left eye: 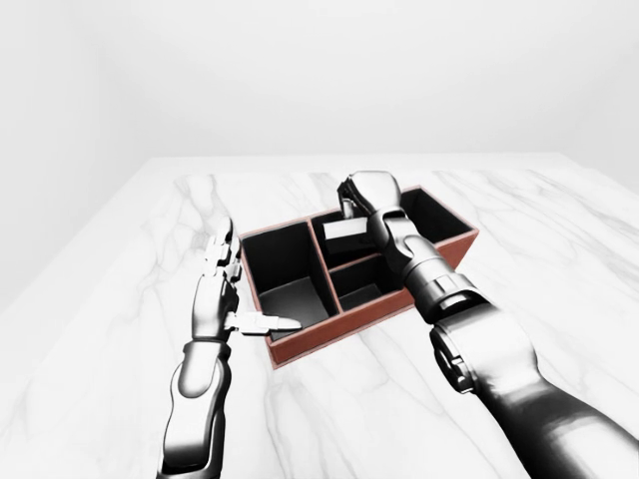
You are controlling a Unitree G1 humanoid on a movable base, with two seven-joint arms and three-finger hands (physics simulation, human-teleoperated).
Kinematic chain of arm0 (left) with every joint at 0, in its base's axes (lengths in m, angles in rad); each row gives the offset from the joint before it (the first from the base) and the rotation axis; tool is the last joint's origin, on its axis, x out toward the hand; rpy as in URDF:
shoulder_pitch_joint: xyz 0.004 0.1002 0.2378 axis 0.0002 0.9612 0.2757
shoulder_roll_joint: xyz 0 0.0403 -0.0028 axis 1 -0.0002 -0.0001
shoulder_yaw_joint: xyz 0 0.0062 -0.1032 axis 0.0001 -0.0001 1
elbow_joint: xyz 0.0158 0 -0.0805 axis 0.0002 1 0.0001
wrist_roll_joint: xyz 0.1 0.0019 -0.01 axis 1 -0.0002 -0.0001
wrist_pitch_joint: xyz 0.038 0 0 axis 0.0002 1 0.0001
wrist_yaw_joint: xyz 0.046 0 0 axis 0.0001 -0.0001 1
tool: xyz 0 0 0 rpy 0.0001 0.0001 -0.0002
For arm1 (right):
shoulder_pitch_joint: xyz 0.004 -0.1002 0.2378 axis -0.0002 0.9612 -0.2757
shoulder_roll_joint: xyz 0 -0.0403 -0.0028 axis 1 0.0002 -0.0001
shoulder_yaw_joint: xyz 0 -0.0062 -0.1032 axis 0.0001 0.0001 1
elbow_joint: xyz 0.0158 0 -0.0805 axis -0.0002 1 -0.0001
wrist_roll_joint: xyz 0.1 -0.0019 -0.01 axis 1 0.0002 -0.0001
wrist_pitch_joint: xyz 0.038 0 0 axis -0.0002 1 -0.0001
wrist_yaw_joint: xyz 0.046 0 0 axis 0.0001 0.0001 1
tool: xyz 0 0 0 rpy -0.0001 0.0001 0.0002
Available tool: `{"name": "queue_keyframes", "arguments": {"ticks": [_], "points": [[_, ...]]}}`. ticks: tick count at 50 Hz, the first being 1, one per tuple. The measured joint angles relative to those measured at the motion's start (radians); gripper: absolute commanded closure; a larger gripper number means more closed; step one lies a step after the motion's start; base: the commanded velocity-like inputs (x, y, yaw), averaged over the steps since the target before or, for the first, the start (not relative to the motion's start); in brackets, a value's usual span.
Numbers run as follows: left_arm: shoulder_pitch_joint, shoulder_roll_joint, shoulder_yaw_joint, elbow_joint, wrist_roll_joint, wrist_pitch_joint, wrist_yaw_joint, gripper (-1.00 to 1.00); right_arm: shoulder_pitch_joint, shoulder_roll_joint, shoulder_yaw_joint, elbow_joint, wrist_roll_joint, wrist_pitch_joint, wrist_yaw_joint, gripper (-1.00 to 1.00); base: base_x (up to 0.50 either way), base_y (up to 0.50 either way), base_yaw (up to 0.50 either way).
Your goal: Pick up the book and place it in the front compartment of the caddy.
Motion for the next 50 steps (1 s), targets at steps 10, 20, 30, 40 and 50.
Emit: {"name": "queue_keyframes", "arguments": {"ticks": [10,20,30,40,50], "points": [[0.0,0.0,-0.001,-0.002,0.001,0.0,0.0,-1.0,-0.003,-0.001,-0.001,0.002,0.0,0.0,-0.019,1.0,0.0,0.0,0.0],[0.0,0.0,-0.002,-0.001,0.001,0.0,0.0,-1.0,-0.004,0.0,-0.002,0.005,-0.003,0.0,-0.033,1.0,0.0,0.0,0.0],[0.001,-0.001,-0.003,-0.001,0.002,0.0,0.0,-1.0,-0.002,0.0,-0.002,0.004,-0.007,0.0,-0.034,1.0,0.0,0.0,0.0],[0.003,-0.001,-0.004,-0.002,0.002,0.0,-0.001,-1.0,0.001,0.004,0.002,0.006,-0.015,0.0,-0.039,1.0,0.0,0.0,0.0],[0.003,-0.001,-0.005,0.002,0.003,0.0,-0.001,-1.0,0.005,0.01,0.006,0.013,-0.024,0.0,-0.046,1.0,0.0,0.0,0.0]]}}
